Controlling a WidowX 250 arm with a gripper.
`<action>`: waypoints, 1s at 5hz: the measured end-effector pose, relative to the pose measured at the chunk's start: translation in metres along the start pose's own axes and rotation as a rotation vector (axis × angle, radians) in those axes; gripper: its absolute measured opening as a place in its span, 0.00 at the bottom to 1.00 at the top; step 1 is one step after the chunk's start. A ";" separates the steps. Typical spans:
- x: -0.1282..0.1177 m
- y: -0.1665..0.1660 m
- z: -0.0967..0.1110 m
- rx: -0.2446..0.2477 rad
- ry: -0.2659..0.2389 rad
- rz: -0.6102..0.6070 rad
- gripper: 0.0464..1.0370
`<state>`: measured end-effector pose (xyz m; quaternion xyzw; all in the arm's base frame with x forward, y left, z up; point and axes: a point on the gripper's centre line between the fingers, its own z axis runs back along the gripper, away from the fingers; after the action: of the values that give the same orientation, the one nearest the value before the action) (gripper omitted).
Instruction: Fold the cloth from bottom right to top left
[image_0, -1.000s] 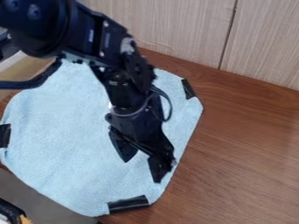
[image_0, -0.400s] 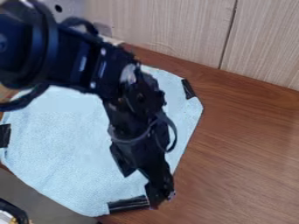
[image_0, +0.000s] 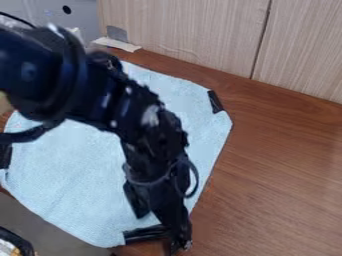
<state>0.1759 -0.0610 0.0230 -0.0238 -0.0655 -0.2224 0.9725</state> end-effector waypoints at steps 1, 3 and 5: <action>-0.001 0.001 -0.005 0.014 0.009 0.009 0.91; 0.000 0.003 -0.007 0.012 0.005 0.022 0.37; 0.007 0.002 -0.006 -0.003 -0.007 -0.007 0.11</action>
<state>0.1842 -0.0626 0.0177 -0.0258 -0.0689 -0.2259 0.9714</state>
